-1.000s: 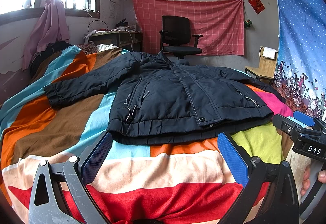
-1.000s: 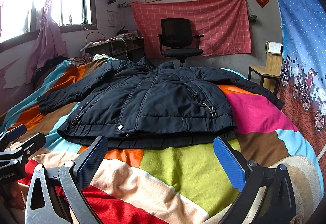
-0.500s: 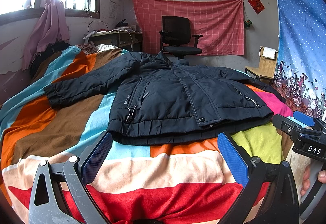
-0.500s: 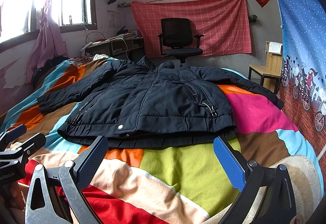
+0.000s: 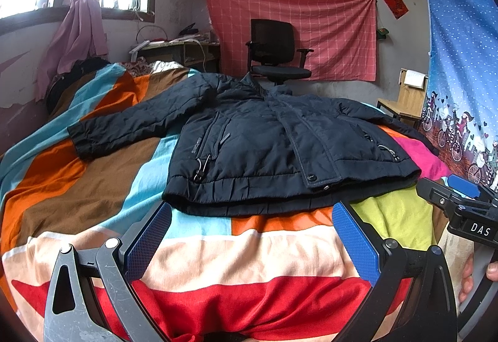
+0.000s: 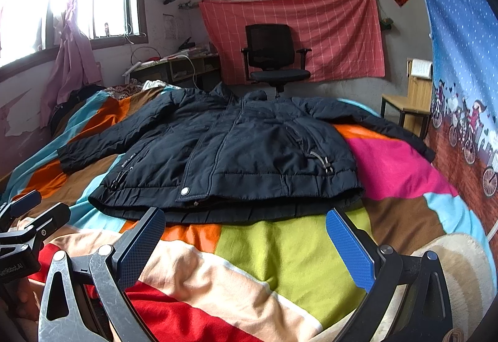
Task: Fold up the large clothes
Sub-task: 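Move both tools toward the jacket, right tool reaching its sleeve cuff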
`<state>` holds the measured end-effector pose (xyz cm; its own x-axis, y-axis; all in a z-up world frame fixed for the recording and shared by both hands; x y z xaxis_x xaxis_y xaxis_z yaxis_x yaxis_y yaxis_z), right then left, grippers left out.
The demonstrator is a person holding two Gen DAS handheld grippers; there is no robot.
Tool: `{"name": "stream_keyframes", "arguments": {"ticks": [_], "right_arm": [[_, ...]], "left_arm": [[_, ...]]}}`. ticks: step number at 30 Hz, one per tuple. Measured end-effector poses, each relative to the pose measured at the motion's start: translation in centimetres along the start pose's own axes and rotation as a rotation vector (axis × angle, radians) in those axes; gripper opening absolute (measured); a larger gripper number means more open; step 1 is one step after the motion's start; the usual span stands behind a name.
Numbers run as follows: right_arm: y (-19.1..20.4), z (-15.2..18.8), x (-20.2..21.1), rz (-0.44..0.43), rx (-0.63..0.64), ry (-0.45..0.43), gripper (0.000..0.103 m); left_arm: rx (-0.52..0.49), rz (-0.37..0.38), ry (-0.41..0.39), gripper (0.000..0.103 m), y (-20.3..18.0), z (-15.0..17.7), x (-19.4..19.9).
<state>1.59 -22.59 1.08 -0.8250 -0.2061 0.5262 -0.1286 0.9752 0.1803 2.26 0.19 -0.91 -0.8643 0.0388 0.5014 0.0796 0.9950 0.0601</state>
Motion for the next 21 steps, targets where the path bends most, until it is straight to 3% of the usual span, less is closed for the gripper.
{"name": "stream_keyframes", "arguments": {"ticks": [8,14,18,21], "right_arm": [[0.3,0.0,-1.3,0.063,0.045,0.052,0.103],[0.1,-1.4,-1.9,0.156,0.085,0.063,0.103],[-1.0,-3.5,-2.6,0.189,0.086,0.041,0.103],[-2.3,-5.2,-3.2,0.214,0.066,0.029,0.103]], "left_arm": [[0.007,-0.075,0.156,0.101,1.2,0.3,-3.4],[-0.029,-0.133,0.219,0.101,2.0,-2.5,-5.5],[0.027,-0.085,0.254,0.101,2.6,-5.9,-6.7],[0.119,-0.001,0.304,0.101,2.5,-8.2,-7.8]]}}
Point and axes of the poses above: each gripper's, at about its wrist camera, not at the fingertips, and x roughly against the way its jaws point, y to its left, z to its underside, the point moved 2 cm from there along -x, roughly the way its jaws point, and after that the axes turned 6 degrees about -x, right-handed, at the moved point
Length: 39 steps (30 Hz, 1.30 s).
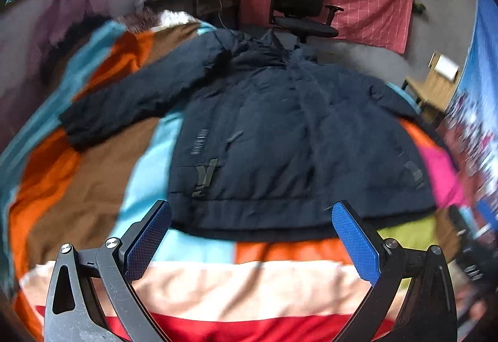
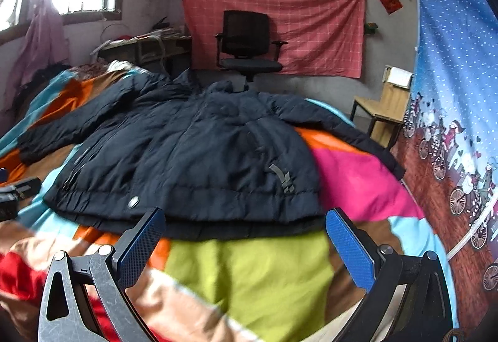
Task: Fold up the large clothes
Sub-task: 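Move both tools toward the jacket, right tool reaching its sleeve cuff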
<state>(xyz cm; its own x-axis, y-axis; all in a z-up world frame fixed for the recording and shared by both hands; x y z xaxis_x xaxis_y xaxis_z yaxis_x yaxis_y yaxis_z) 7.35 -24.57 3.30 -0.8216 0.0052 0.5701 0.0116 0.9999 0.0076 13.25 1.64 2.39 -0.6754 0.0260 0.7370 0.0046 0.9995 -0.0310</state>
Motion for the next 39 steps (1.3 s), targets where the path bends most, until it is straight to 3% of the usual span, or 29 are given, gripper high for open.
{"name": "stream_keyframes", "arguments": {"ticks": [2,6,9,13,17,21,24,27,29,33,36,39], "right_arm": [[-1.1,-1.4,-0.8,0.006,-0.028,-0.011,0.103],[-2.9,-3.7,-2.0,0.006,-0.07,-0.043,0.103],[-4.6,-5.1,-2.7,-0.031,-0.119,-0.071,0.103],[-7.2,-6.9,-4.7,-0.013,-0.169,-0.079,0.103],[-9.3,-8.3,-7.1,0.012,-0.249,-0.064,0.103],[-12.1,-9.6,-9.1,0.016,-0.382,-0.099,0.103],[-14.2,-10.7,-11.6,0.073,-0.48,-0.092,0.103],[-16.7,-11.7,-13.9,0.135,-0.578,-0.108,0.103],[-18.8,-11.9,-15.0,0.163,-0.679,-0.165,0.103],[-21.3,-12.4,-18.0,0.235,-0.754,-0.205,0.103],[-22.8,-11.9,-21.3,0.244,-0.804,-0.154,0.103],[-24.6,-10.3,-24.4,0.192,-0.905,-0.048,0.103]], "left_arm": [[0.046,0.039,0.028,0.101,-0.4,-1.8,-0.3],[0.05,0.034,0.101,0.101,-1.9,-5.2,-0.4],[0.001,0.026,0.148,0.101,-3.5,-7.6,-0.9],[-0.118,0.023,0.282,0.101,-6.2,-9.5,-3.3],[-0.179,0.028,0.323,0.101,-8.2,-11.0,-5.1],[-0.258,0.056,0.237,0.101,-10.4,-15.0,-6.2],[-0.335,0.093,0.167,0.101,-12.0,-17.7,-8.3],[-0.403,0.144,0.106,0.101,-13.4,-19.6,-12.1],[-0.432,0.176,0.067,0.101,-14.0,-20.8,-15.5],[-0.434,0.256,0.118,0.101,-14.3,-21.7,-21.5],[-0.411,0.29,0.111,0.101,-14.8,-23.1,-26.2],[-0.356,0.286,0.114,0.101,-15.3,-24.7,-31.4]]}}
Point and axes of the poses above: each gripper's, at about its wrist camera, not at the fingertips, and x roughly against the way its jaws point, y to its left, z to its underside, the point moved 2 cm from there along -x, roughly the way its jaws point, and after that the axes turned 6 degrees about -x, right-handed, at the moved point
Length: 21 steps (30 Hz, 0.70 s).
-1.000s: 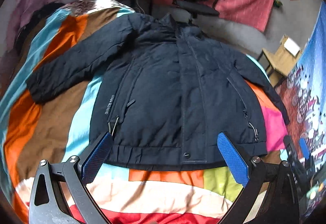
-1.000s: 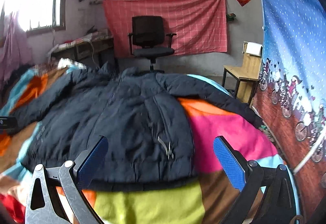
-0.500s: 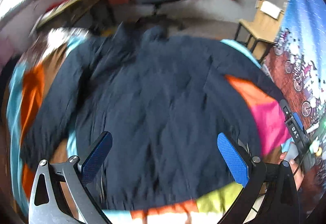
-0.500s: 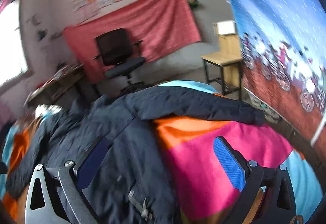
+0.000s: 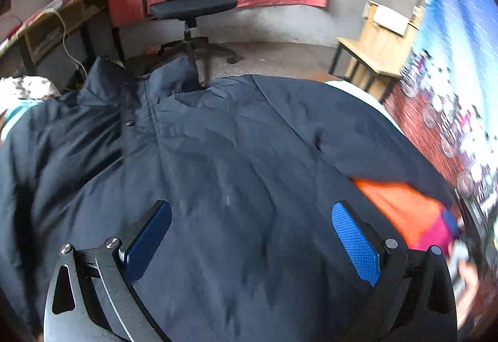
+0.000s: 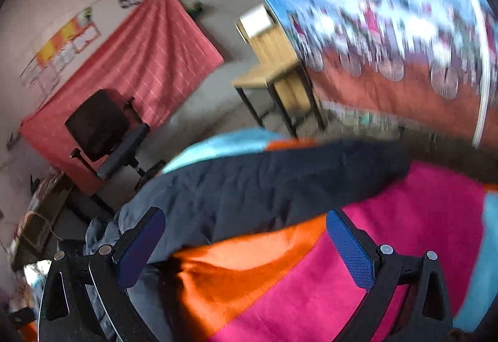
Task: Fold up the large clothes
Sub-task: 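Move both tools toward the jacket, right tool reaching its sleeve cuff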
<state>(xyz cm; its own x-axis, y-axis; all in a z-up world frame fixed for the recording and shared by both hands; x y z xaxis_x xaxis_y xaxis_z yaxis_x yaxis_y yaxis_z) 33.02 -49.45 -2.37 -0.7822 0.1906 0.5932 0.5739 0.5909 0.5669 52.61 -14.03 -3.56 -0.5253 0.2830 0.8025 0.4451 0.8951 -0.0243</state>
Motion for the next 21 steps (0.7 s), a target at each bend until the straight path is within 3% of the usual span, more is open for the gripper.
{"name": "stream_keyframes", "arguments": {"ticks": [4,9,11,13,18,21], "right_arm": [[-3.4,-0.5,-2.0,0.002,-0.131,0.076,0.103],[-6.4,-2.5,-1.8,-0.001,-0.23,-0.002,0.09],[-7.4,-3.2,-2.1,-0.02,-0.249,-0.007,0.08],[-8.0,-3.6,-2.9,-0.018,-0.258,0.013,0.056],[-8.8,-4.3,-3.9,-0.07,-0.245,0.025,0.043],[-8.9,-4.1,-4.3,-0.097,-0.259,0.026,0.028]], "left_arm": [[0.047,-0.021,0.035,0.101,1.3,-2.7,-6.5],[0.06,-0.013,0.048,0.101,0.7,-4.5,-11.3],[0.045,-0.009,0.061,0.101,0.0,-4.9,-13.1],[0.013,-0.013,0.083,0.101,-1.0,-4.9,-14.4],[-0.102,-0.123,0.116,0.102,-2.7,-3.9,-17.0],[-0.128,-0.157,0.114,0.102,-2.6,-3.1,-18.0]]}}
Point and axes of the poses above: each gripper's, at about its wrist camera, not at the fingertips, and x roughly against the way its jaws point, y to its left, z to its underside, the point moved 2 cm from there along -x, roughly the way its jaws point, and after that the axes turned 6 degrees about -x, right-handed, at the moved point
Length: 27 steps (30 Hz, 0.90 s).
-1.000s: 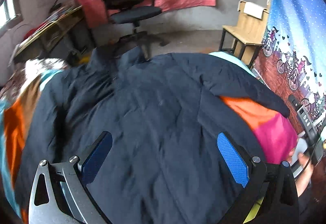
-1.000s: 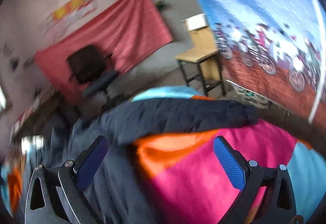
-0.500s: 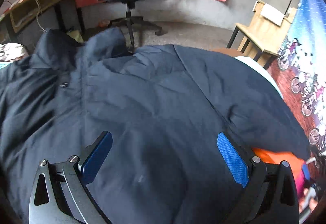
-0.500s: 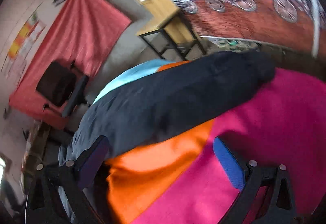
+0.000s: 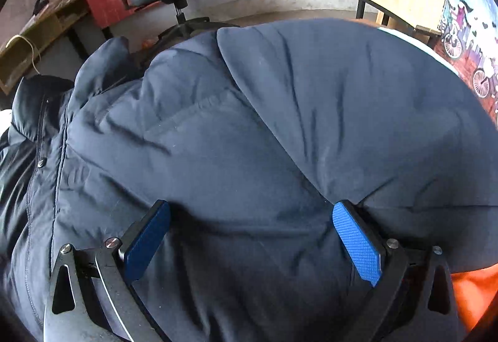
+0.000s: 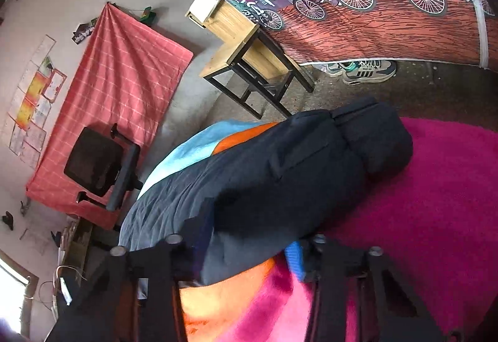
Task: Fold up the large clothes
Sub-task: 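Move both tools toward the jacket, right tool reaching its sleeve cuff, then grasp the sleeve cuff with the right tool and lift it across the jacket body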
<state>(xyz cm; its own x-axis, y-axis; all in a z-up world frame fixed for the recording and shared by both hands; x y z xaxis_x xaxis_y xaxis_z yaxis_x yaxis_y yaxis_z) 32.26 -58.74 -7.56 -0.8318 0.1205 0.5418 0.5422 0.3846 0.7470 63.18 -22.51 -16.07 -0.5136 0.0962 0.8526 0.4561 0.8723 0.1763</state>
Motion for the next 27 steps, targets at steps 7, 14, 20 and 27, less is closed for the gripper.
{"name": "stream_keyframes", "arguments": {"ticks": [7,14,20,27], "right_arm": [[3.1,0.5,2.3,-0.023,0.153,-0.102,0.008],[10.9,2.0,6.5,-0.021,0.477,-0.226,0.008],[18.0,4.7,9.1,-0.07,0.686,-0.244,0.008],[29.0,13.7,12.0,-0.285,0.964,-0.249,0.008]], "left_arm": [[0.061,0.049,-0.036,0.101,1.6,0.4,0.6],[0.14,0.147,-0.119,0.101,6.0,2.8,8.1],[0.145,0.129,-0.132,0.101,7.5,8.2,13.7],[0.322,0.066,-0.148,0.101,13.4,13.1,18.7]]}}
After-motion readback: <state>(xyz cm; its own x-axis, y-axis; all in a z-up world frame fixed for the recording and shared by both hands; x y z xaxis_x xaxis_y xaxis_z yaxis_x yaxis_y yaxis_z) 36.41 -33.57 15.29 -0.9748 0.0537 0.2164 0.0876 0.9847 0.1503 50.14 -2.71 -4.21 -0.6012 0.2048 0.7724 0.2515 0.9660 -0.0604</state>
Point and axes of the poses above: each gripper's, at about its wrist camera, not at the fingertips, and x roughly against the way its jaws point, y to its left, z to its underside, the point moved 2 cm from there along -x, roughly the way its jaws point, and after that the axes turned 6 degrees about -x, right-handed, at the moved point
